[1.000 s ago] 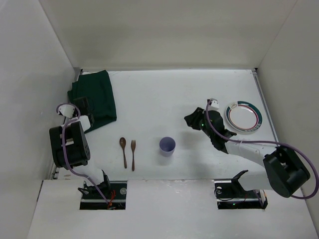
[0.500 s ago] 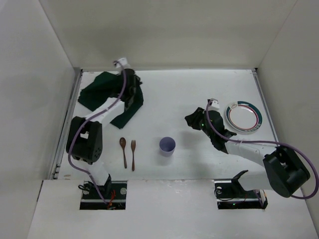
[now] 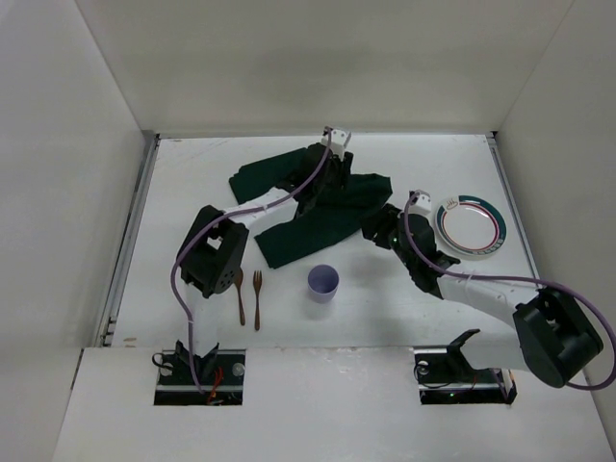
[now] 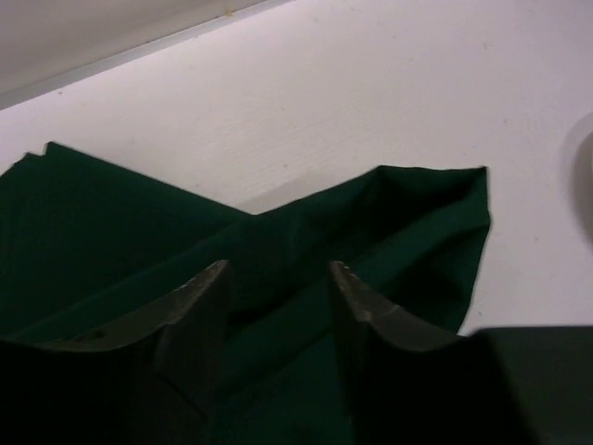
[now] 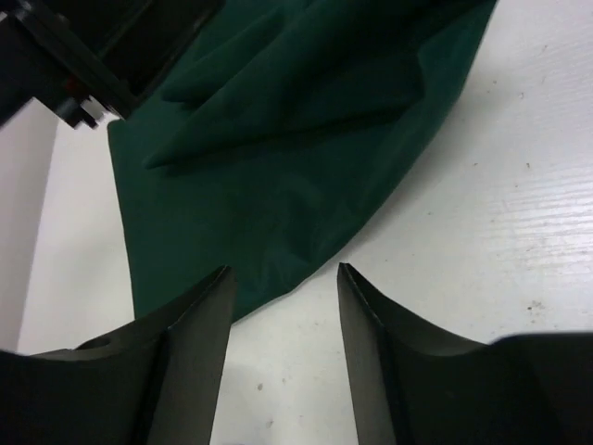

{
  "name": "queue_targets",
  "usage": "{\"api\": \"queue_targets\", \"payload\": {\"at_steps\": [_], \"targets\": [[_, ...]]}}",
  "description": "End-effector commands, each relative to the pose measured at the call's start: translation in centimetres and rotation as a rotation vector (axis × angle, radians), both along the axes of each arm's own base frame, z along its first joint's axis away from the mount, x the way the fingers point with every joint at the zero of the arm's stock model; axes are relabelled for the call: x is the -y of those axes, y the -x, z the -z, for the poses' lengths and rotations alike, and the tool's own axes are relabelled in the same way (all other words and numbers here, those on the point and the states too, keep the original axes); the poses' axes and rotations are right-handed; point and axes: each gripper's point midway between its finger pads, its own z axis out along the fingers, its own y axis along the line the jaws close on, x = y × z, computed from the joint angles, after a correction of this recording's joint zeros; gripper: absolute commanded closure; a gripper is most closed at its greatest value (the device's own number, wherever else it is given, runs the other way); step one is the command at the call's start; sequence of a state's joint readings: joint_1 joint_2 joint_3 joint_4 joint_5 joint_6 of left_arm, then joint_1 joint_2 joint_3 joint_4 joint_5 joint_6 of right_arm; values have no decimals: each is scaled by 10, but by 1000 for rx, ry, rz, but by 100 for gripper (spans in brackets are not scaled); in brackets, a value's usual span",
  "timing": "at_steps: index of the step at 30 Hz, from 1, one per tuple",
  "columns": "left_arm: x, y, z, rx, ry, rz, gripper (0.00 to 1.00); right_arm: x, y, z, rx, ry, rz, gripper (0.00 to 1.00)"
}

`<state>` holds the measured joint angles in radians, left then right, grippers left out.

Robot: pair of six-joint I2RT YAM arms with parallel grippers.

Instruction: Set the dinner table for one person

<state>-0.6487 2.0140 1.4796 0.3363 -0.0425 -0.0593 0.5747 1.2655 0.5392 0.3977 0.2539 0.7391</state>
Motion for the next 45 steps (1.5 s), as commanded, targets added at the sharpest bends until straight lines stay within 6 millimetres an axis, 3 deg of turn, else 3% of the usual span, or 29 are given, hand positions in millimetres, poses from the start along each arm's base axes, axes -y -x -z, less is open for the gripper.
{"api": "queue_targets", "payload": {"at_steps": [1, 3, 5, 7, 9, 10, 13, 16, 20, 22, 29, 32, 41, 45], "targets": [[-24, -12, -71, 116, 110, -108, 50, 7, -9, -8, 41, -4, 33, 42], [-47, -2, -76, 109, 147, -186, 49, 10, -14, -6, 41, 22, 38, 44], [-81, 10, -75, 92, 188, -316, 48, 9, -17, -4, 34, 43, 28, 55], [-118, 26, -63, 56, 227, -459, 48, 3, -21, -2, 18, 63, 9, 77], [-151, 47, -42, 7, 253, -567, 48, -6, -26, -3, -4, 103, -36, 82], [-166, 56, -29, -26, 259, -613, 48, -7, -29, -6, -9, 126, -43, 79], [-211, 79, 13, -151, 248, -744, 46, -13, -38, -25, 9, 176, -58, 50], [-246, 89, 45, -249, 221, -829, 45, -28, -52, -49, 41, 237, -125, 33], [-253, 87, 69, -334, 203, -829, 45, -57, -73, -57, -2, 330, -264, 21], [-252, 82, 77, -359, 196, -827, 45, -68, -86, -46, -52, 416, -332, 19], [-263, 74, 97, -396, 170, -858, 46, -113, -100, -5, -51, 887, -550, 16], [-265, 71, 102, -406, 183, -867, 47, -119, -113, 9, -58, 1043, -555, 12], [-262, 64, 116, -445, 213, -857, 53, -138, -123, 35, -79, 1075, -572, 15], [-264, 65, 116, -439, 220, -860, 54, -145, -119, 27, -42, 1077, -567, 15]]}}
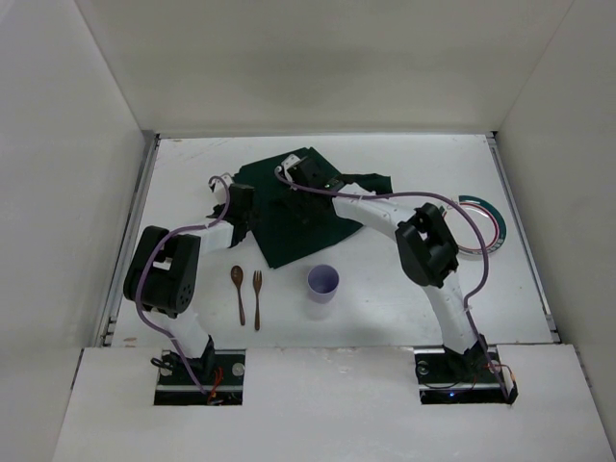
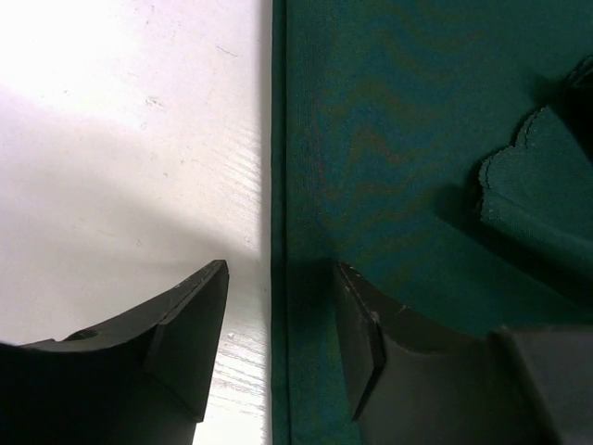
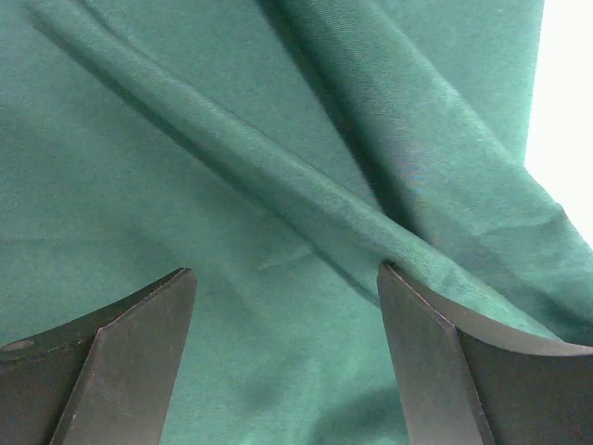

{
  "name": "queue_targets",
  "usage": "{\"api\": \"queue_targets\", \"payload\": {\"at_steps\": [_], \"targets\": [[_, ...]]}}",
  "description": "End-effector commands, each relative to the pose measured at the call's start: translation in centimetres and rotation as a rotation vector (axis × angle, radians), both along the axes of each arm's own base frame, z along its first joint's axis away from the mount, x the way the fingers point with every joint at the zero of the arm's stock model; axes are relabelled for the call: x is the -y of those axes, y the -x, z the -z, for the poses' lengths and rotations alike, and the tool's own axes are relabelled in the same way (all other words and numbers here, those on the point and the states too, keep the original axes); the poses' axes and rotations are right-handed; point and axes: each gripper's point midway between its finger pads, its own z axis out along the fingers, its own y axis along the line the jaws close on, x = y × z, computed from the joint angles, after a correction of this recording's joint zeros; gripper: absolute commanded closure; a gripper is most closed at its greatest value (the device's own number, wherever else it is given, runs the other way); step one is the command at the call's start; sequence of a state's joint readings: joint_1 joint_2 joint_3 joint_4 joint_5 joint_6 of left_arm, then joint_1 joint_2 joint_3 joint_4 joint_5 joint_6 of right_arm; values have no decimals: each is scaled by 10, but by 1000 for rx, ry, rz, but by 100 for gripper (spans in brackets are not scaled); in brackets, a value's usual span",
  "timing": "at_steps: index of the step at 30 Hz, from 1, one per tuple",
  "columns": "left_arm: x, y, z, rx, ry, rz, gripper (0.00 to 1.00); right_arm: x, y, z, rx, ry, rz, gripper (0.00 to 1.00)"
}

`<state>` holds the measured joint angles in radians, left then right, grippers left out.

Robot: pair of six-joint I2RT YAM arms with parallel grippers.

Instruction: Set the dinner table for one person

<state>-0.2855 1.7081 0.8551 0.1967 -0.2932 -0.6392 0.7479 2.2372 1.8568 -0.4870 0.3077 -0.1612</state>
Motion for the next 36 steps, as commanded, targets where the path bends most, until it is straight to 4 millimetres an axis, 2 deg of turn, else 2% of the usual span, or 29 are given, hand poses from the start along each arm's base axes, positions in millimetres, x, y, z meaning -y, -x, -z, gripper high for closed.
{"api": "queue_targets", "payload": {"at_steps": [1, 6, 13, 19, 20, 23, 27, 29, 32, 34, 36], "targets": [[2, -10, -12, 38, 34, -8, 55, -10, -8, -41, 103, -32, -8, 15], [-3, -11, -10, 34, 37, -24, 56, -17, -12, -77, 178, -89, -33, 13], [0, -14, -6, 26, 44, -26, 59, -11, -15, -47, 132, 0, -49, 11], [6, -17, -3, 22, 47, -19, 60, 0, -30, -27, 95, 16, -25, 14], [6, -18, -3, 22, 47, -19, 62, 0, -31, -26, 86, 13, -25, 17], [8, -21, 0, 17, 50, -22, 70, -1, -35, -27, 87, -8, -25, 37], [10, -24, 5, 7, 63, -21, 79, 4, -43, -30, 90, -11, -19, 54], [8, -25, 6, 9, 67, -33, 83, 9, -45, -31, 75, -26, -12, 69], [4, -28, 5, 17, 73, -47, 88, 19, -50, -43, 57, -117, 31, 85], [2, -31, 2, 28, 80, -52, 89, 28, -57, -56, 49, -202, 67, 90], [-1, -36, 0, 41, 87, -61, 90, 46, -71, -76, 84, -304, 139, 94]]}}
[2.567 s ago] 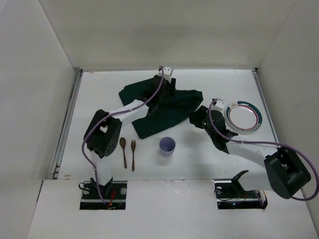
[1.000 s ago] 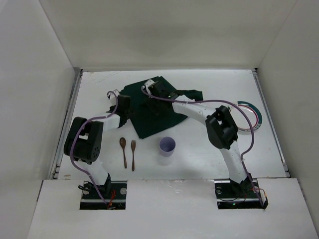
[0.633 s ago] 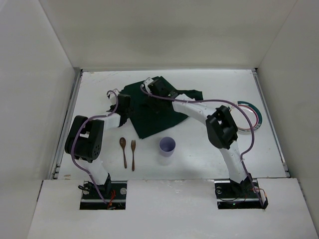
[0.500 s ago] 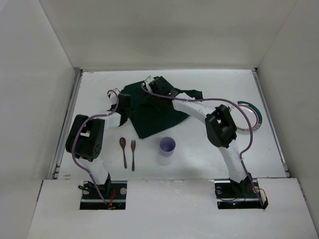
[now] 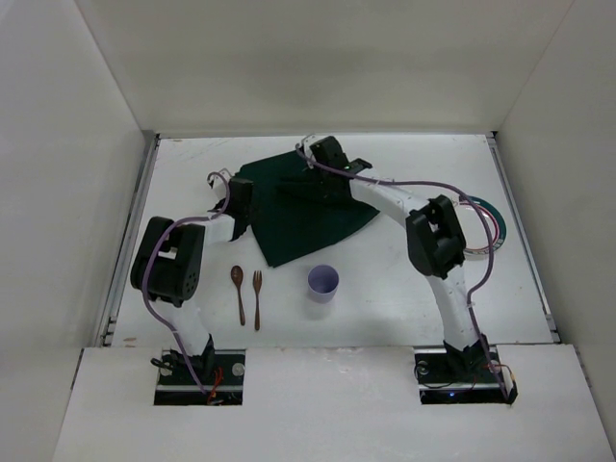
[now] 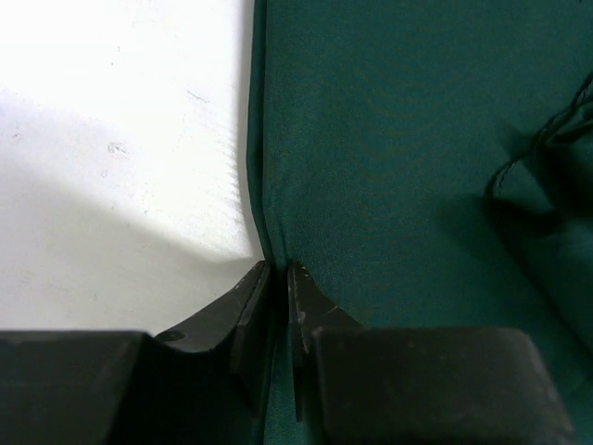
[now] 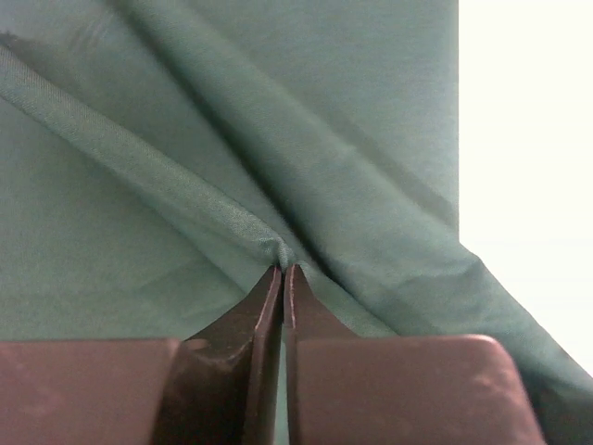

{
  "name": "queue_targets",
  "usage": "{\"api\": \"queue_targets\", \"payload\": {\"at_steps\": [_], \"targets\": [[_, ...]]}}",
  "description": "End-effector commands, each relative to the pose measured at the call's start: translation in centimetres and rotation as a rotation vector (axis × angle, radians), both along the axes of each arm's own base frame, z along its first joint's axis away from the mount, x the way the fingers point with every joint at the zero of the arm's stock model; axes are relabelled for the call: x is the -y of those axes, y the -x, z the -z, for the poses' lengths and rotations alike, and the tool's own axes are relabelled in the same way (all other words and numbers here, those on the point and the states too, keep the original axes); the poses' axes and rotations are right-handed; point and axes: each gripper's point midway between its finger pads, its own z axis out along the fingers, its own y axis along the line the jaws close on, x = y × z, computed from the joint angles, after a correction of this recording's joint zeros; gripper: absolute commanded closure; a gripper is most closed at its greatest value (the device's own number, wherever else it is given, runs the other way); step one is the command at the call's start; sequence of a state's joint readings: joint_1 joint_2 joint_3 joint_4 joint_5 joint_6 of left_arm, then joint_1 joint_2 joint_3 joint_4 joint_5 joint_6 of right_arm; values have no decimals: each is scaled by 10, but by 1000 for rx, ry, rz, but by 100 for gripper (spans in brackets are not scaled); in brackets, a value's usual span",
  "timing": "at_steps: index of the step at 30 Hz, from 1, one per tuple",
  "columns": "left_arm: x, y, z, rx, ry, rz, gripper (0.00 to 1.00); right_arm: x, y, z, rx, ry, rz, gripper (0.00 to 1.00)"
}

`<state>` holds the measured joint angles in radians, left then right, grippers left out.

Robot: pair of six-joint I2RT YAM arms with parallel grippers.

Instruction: Set the dinner table for one person

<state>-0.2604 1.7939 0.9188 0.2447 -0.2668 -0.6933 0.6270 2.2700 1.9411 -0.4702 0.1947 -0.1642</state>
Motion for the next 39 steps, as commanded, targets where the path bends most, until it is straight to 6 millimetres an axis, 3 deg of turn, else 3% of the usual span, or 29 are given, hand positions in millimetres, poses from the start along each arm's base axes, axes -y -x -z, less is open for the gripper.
{"api": "queue_targets", "payload": {"at_steps": [1, 4, 5, 8, 12, 16, 19, 22, 24, 27, 30, 39], "targets": [[-6, -14, -6, 21, 26, -29, 91, 35, -33, -76, 115, -248, 150, 94], [-17, -25, -10, 34, 33, -64, 94, 75, -54, -102, 191, -338, 287, 94], [-22, -29, -11, 39, 34, -78, 95, 97, -63, -109, 219, -364, 371, 94], [-33, -44, -16, 48, 40, -103, 97, 141, -79, -113, 245, -408, 527, 92], [-48, -63, -22, 47, 30, -131, 97, 197, -87, -88, 223, -443, 757, 89], [-64, -78, -29, 50, 14, -151, 97, 231, -78, -64, 176, -485, 901, 86], [-68, -89, -34, 53, -8, -140, 92, 236, -68, -60, 157, -514, 929, 70], [-66, -97, -38, 47, -32, -121, 74, 236, -56, -66, 172, -527, 918, 49], [-69, -97, -41, 48, -49, -130, 63, 217, -42, -66, 157, -539, 867, 42], [-80, -87, -47, 60, -85, -173, 58, 196, -19, -52, 110, -566, 832, 37], [-87, -74, -47, 65, -109, -197, 56, 195, 4, -27, 60, -600, 866, 34], [-61, -75, -22, 28, -79, -140, 65, 184, 55, 25, -109, -656, 883, 38]]}}
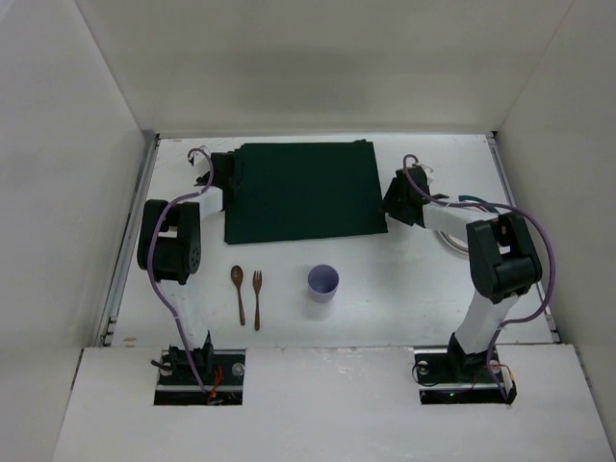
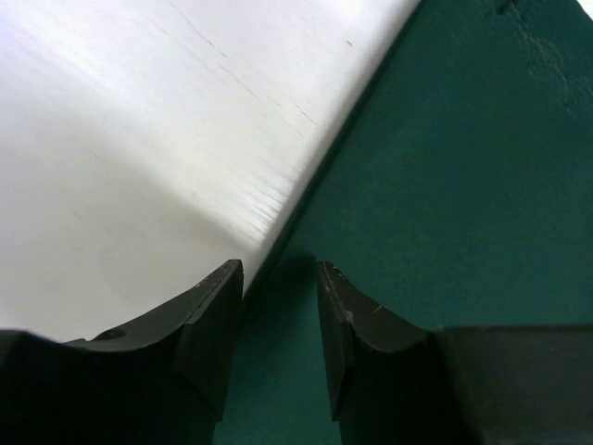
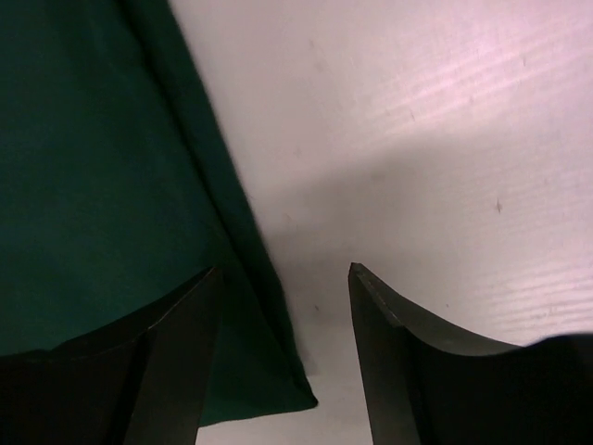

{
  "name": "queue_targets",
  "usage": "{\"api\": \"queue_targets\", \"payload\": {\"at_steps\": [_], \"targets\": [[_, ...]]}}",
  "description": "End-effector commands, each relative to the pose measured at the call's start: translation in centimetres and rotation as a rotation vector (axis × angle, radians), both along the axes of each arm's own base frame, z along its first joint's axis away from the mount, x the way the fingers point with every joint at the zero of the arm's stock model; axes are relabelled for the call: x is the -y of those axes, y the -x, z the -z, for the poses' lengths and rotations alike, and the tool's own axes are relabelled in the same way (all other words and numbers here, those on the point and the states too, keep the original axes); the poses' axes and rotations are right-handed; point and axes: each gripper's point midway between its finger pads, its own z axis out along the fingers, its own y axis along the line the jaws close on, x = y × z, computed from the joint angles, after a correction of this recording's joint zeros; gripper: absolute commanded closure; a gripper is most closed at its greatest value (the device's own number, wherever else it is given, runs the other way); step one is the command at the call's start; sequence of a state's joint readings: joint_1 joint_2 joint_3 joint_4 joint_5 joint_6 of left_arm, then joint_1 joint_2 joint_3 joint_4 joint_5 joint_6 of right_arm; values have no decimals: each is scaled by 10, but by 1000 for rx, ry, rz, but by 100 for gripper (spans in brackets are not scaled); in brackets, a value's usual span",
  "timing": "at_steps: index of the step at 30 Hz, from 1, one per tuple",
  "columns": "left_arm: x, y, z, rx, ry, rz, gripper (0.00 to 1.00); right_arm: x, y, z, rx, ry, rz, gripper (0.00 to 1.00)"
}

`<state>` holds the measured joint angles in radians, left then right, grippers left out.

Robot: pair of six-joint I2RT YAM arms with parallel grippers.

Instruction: Set the dinner table for one person

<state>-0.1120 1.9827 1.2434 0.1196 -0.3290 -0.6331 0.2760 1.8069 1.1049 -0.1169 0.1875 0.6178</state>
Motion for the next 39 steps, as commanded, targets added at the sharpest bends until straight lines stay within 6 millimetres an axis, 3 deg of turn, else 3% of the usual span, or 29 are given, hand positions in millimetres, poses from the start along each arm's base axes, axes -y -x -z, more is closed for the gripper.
{"api": "queue_targets", "payload": {"at_steps": [1, 5, 8, 10, 14, 17, 22, 26, 34, 39], "targets": [[11, -1, -5, 19, 5, 19, 66, -9, 4, -11, 54, -99, 10, 39], [19, -4, 0, 17, 14, 34, 69, -12, 11, -8, 44, -116, 5, 44], [23, -6, 3, 13, 21, 41, 71, -25, 13, -1, 14, -181, -18, 54], [28, -9, 5, 11, 29, 51, 73, -32, 16, 3, 1, -239, -20, 67], [44, -12, 6, 14, 46, 79, 74, -21, 15, -1, 16, -334, 35, 87], [59, -14, 7, 14, 47, 107, 75, -7, 16, -11, 53, -376, 76, 95], [81, -8, 7, 13, 56, 144, 76, 26, 24, -18, 97, -356, 159, 98], [85, 8, 5, 22, 81, 133, 77, 49, 31, -18, 111, -347, 213, 98], [67, 49, 6, 31, 113, 66, 79, 52, 41, -8, 92, -341, 221, 96], [63, 52, 1, 41, 98, 68, 79, 53, 45, -10, 97, -341, 219, 96]]}}
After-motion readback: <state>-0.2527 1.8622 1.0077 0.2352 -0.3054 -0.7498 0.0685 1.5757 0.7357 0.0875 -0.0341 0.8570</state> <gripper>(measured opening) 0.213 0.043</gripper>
